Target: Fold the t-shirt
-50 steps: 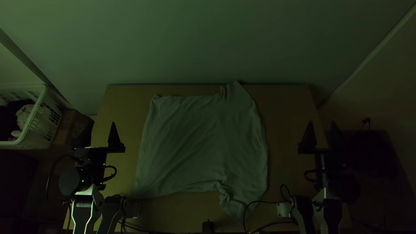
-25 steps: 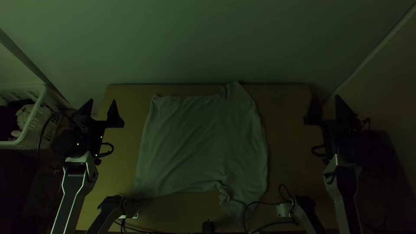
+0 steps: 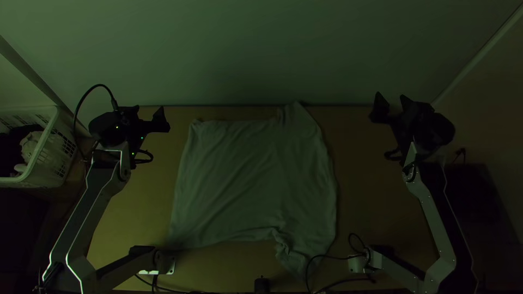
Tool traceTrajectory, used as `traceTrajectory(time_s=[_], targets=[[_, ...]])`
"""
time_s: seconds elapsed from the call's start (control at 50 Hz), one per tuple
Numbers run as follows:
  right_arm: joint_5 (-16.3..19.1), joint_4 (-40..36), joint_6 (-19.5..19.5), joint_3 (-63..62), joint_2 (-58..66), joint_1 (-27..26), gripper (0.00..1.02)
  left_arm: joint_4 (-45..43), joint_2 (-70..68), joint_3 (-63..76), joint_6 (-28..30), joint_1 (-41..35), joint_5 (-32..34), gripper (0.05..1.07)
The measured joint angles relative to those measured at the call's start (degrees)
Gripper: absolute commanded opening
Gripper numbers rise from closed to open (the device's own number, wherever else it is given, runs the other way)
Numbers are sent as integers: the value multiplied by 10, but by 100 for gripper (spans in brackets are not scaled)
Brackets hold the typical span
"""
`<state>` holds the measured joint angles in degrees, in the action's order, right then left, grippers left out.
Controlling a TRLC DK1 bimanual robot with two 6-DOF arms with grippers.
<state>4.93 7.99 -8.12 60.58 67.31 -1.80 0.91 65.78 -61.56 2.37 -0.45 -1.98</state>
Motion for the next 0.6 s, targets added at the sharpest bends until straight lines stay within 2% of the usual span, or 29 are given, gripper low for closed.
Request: traceTrajectory(time_s=[0.26, 0.38, 0.6], targets=[[0, -87, -28, 82, 99, 17, 98, 74, 101, -89, -30, -9, 0, 102], [0, -99, -33, 106, 143, 24, 98, 104, 146, -128, -38, -11, 3, 102], [0, -138, -53, 160, 214, 30, 98, 222, 267, -239, -50, -6, 16, 102]])
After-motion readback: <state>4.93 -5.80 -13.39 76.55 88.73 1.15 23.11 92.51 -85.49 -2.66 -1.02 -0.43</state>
